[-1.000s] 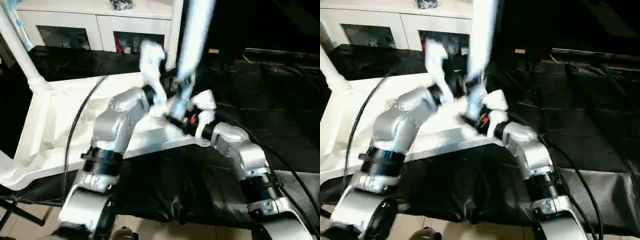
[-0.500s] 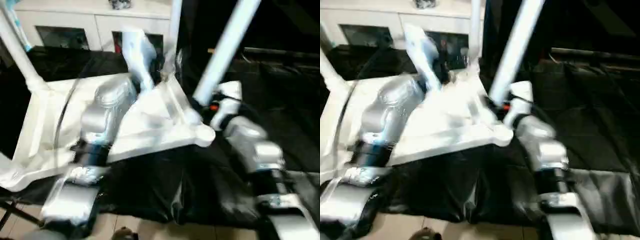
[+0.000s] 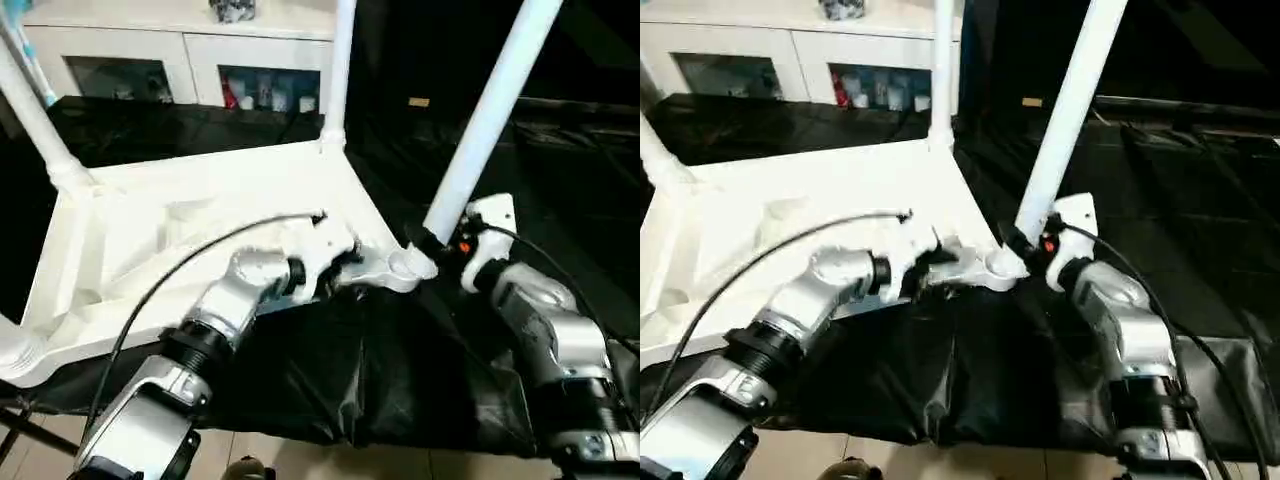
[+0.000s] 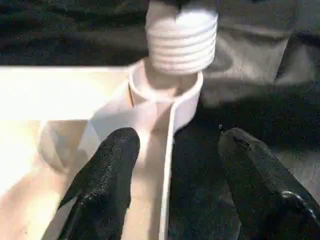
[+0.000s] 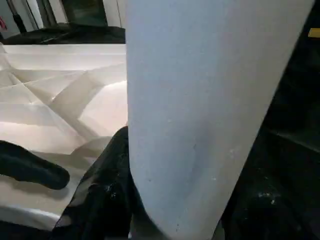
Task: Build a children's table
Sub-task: Insert table leg to table base
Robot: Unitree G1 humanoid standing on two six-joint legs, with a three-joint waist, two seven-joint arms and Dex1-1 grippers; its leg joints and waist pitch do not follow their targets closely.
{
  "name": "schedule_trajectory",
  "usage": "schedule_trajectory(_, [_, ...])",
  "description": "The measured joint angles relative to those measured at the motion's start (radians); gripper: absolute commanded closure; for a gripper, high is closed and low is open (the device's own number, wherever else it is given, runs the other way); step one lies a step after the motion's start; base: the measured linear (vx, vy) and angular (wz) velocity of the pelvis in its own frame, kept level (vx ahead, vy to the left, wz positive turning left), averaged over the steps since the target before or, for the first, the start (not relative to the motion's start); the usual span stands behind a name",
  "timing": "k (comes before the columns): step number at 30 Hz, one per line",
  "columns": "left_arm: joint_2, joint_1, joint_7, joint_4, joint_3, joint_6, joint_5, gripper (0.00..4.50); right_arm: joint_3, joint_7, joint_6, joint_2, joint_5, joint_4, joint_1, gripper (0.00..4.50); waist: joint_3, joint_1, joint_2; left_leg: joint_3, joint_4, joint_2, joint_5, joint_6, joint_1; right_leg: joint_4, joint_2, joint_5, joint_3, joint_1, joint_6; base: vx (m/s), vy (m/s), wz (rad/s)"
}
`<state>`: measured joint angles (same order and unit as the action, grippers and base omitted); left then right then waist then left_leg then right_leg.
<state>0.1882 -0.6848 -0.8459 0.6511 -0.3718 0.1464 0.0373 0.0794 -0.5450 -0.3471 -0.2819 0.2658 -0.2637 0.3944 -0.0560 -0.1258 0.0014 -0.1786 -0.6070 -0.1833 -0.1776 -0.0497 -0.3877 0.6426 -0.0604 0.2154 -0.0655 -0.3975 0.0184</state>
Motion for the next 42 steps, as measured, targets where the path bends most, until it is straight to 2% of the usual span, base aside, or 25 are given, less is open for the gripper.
schedule_trajectory(3, [0.003,-0.029,0.011,0.06,-0.006,-0.018,-0.023,2.24,-0.003,0.001,-0.013,0.0,0.0,0.019,-0.006,2.62,0.0,0.003,0.0,0.0,0.0,0.0,0.0,0.0,0.0,0.0,0.0,0.0,0.0,0.0,0.0,0.0,0.0,0.0])
schedule_trajectory(8, [-0.001,-0.038,0.006,0.094,0.001,-0.03,-0.025,2.53,-0.009,0.001,-0.014,-0.001,-0.001,0.022,-0.006,2.62,0.0,0.008,0.0,0.0,0.0,0.0,0.0,0.0,0.0,-0.001,0.0,0.0,0.0,0.0,0.0,0.0,0.0,0.0])
schedule_trajectory(13, [0.001,-0.038,-0.04,0.097,0.002,-0.03,-0.025,2.97,-0.01,0.001,-0.014,-0.001,-0.001,0.022,-0.006,2.62,0.0,0.009,0.0,0.0,0.0,0.0,0.0,0.0,0.0,-0.001,0.0,0.0,0.0,0.0,0.0,0.0,0.0,0.0])
schedule_trajectory(17, [0.001,-0.042,-0.049,0.11,0.002,-0.039,-0.025,3.15,-0.011,-0.002,-0.017,-0.001,-0.001,0.022,-0.006,2.62,0.0,0.01,0.0,0.0,0.0,0.0,0.0,0.0,0.0,-0.001,0.0,-0.001,0.0,0.0,0.0,0.0,0.0,0.0])
schedule_trajectory(19, [0.001,-0.045,-0.061,0.115,0.002,-0.04,-0.027,3.43,-0.013,-0.01,-0.018,-0.003,-0.001,0.022,-0.006,2.62,0.0,0.01,0.0,0.0,0.0,0.0,0.0,0.0,0.0,-0.001,0.0,-0.001,0.0,0.001,0.0,0.0,0.0,0.0])
schedule_trajectory(29, [0.006,-0.053,-0.094,0.134,0.015,-0.042,-0.032,4.28,-0.048,-0.091,-0.035,-0.028,0.007,0.025,0.001,2.62,0.0,0.01,0.0,0.0,0.0,0.0,0.0,0.0,0.001,-0.002,0.0,-0.001,0.0,0.002,0.001,0.0,0.0,0.0])
schedule_trajectory(36, [0.021,-0.052,-0.133,0.136,0.018,-0.06,-0.035,4.46,-0.056,-0.125,-0.036,-0.029,0.011,0.014,0.011,2.62,0.0,0.013,0.0,0.0,0.0,0.0,0.0,0.0,0.001,-0.002,0.0,-0.001,0.0,0.002,0.001,0.0,0.0,0.0])
schedule_trajectory(42, [0.066,-0.012,-0.198,0.071,-0.007,-0.101,-0.044,4.5,-0.092,-0.178,-0.048,-0.048,0.011,0.009,0.027,2.62,0.0,0.012,0.0,0.0,0.002,0.0,0.0,0.0,0.001,-0.003,0.0,0.0,0.0,0.002,0.001,0.0,0.0,0.0])
